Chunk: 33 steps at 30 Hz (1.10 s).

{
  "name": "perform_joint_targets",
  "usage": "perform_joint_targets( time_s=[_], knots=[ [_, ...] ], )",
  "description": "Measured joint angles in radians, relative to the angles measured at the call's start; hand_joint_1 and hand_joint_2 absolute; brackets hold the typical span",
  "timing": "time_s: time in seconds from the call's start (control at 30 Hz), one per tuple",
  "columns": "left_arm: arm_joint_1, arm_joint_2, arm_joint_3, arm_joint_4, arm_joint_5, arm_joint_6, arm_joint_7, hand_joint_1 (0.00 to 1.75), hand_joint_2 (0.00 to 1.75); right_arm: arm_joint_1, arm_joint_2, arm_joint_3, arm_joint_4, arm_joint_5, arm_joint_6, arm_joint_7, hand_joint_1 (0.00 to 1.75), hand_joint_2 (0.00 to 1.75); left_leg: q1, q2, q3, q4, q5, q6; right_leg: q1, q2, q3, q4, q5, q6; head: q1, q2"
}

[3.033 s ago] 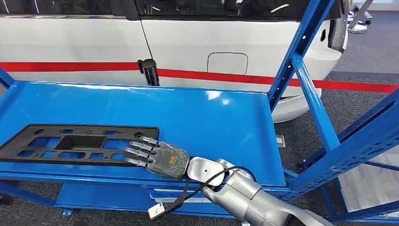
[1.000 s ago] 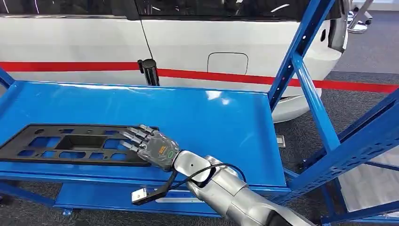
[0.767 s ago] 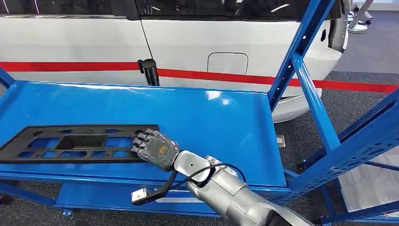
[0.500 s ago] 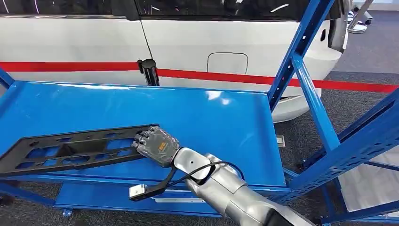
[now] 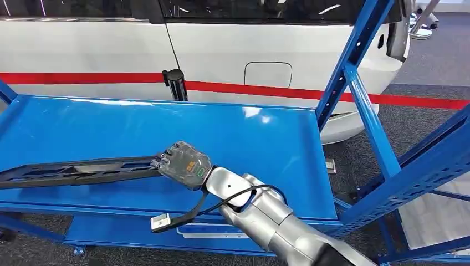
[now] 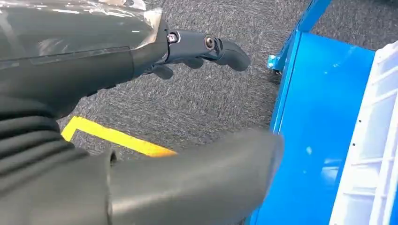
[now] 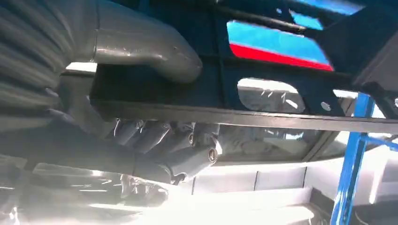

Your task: Take the parts from the cabinet and place them on the table.

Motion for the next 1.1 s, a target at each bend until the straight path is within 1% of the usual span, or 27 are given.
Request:
perform_joint_targets(
  time_s=[0.07, 0.1, 0.13, 0.17, 0.2, 0.3, 0.47, 0.53, 0.57, 0.6, 0.7, 0.73, 0.83, 1.1],
  knots=[
    [0.001, 0.000, 0.000, 0.000, 0.006, -0.006, -0.039, 0.00, 1.75, -0.006, -0.008, -0.005, -0.027, 0.024, -0.016, 0.005, 1.73, 1.75, 0.000, 0.000, 0.000, 0.000, 0.000, 0.000, 0.000, 0.000, 0.000, 0.000, 0.000, 0.000, 0.000, 0.000],
    [0.002, 0.000, 0.000, 0.000, 0.007, 0.008, -0.063, 0.00, 1.75, -0.017, -0.015, -0.013, -0.051, 0.030, -0.024, 0.008, 1.73, 1.75, 0.000, 0.000, 0.000, 0.000, 0.000, 0.000, 0.000, 0.000, 0.000, 0.000, 0.000, 0.000, 0.000, 0.000],
    [0.003, -0.002, 0.000, 0.000, 0.007, 0.006, -0.081, 0.00, 1.75, -0.031, -0.024, -0.024, -0.077, 0.034, -0.024, 0.009, 1.73, 1.75, 0.000, 0.000, 0.000, 0.000, 0.000, 0.000, 0.000, 0.000, 0.000, 0.000, 0.000, 0.000, 0.000, 0.000],
    [0.004, -0.002, -0.002, 0.000, 0.007, -0.012, -0.088, 0.00, 1.75, -0.046, -0.035, -0.036, -0.108, 0.039, -0.022, 0.009, 1.73, 1.75, 0.000, 0.000, 0.000, 0.000, 0.000, 0.000, 0.000, 0.000, 0.000, 0.000, 0.000, 0.000, 0.000, 0.000],
    [0.006, -0.002, -0.006, 0.000, 0.008, -0.015, -0.090, 0.00, 1.75, -0.057, -0.047, -0.050, -0.139, 0.045, -0.019, 0.009, 1.71, 1.75, 0.000, 0.000, 0.000, 0.000, 0.000, 0.000, 0.000, 0.000, 0.000, 0.000, 0.000, 0.000, 0.000, 0.000],
    [0.008, -0.004, -0.006, 0.000, 0.020, 0.013, -0.090, 0.00, 1.75, -0.080, -0.075, -0.086, -0.216, 0.059, -0.005, 0.009, 1.71, 1.75, 0.000, 0.000, 0.000, 0.000, 0.000, 0.000, 0.000, 0.000, 0.000, 0.000, 0.000, 0.000, 0.000, 0.000],
    [0.009, -0.004, -0.007, -0.001, 0.020, 0.013, -0.090, 0.00, 1.75, -0.082, -0.079, -0.091, -0.227, 0.061, -0.003, 0.009, 1.71, 1.75, 0.000, 0.000, 0.000, 0.000, 0.000, 0.000, 0.000, 0.000, 0.000, 0.000, 0.000, 0.000, 0.001, 0.000],
    [0.011, -0.004, -0.007, 0.000, 0.019, 0.009, -0.090, 0.00, 1.75, -0.098, -0.103, -0.123, -0.280, 0.064, 0.003, 0.009, 1.73, 1.75, 0.000, 0.000, 0.000, 0.000, 0.000, 0.000, 0.000, 0.000, 0.000, 0.000, 0.000, 0.001, 0.000, 0.000],
    [0.012, -0.005, -0.008, 0.000, 0.019, 0.012, -0.090, 0.00, 1.75, -0.104, -0.124, -0.144, -0.316, 0.061, 0.001, 0.009, 1.75, 1.75, 0.000, 0.000, 0.000, 0.000, 0.000, 0.000, 0.000, 0.000, 0.000, 0.000, 0.001, 0.001, 0.000, 0.000],
    [0.013, -0.005, -0.008, 0.000, 0.020, 0.016, -0.091, 0.00, 1.75, -0.104, -0.129, -0.149, -0.325, 0.059, 0.001, 0.009, 1.71, 1.75, 0.000, 0.000, -0.001, 0.000, 0.000, 0.000, 0.000, 0.000, 0.001, 0.000, 0.001, 0.001, 0.000, 0.000],
    [0.022, -0.006, -0.010, -0.001, 0.030, 0.017, -0.091, 0.00, 1.75, -0.105, -0.141, -0.164, -0.359, 0.057, 0.001, 0.009, 1.71, 1.75, 0.000, 0.000, -0.001, 0.000, 0.000, 0.000, 0.000, 0.000, 0.001, 0.000, 0.001, 0.001, 0.000, 0.000],
    [0.024, -0.007, -0.012, -0.001, 0.034, 0.016, -0.091, 0.00, 1.75, -0.105, -0.146, -0.170, -0.373, 0.057, 0.002, 0.011, 1.75, 1.75, 0.000, 0.000, -0.001, 0.000, 0.000, 0.000, 0.000, 0.000, 0.001, 0.000, 0.000, 0.001, 0.000, 0.000],
    [0.028, -0.007, -0.025, -0.001, 0.031, 0.008, -0.091, 0.00, 1.75, -0.106, -0.159, -0.187, -0.403, 0.059, 0.004, 0.016, 1.73, 1.75, 0.000, 0.000, -0.001, 0.000, 0.000, 0.000, 0.000, 0.000, 0.000, 0.000, 0.000, 0.000, 0.000, 0.000],
    [0.029, -0.010, -0.048, -0.003, 0.040, 0.007, -0.088, 0.00, 1.75, -0.109, -0.185, -0.206, -0.426, 0.061, 0.020, 0.022, 1.73, 1.75, 0.000, 0.000, -0.001, 0.000, 0.000, 0.000, 0.000, 0.000, 0.000, 0.000, 0.000, 0.001, 0.000, 0.000]
  ],
)
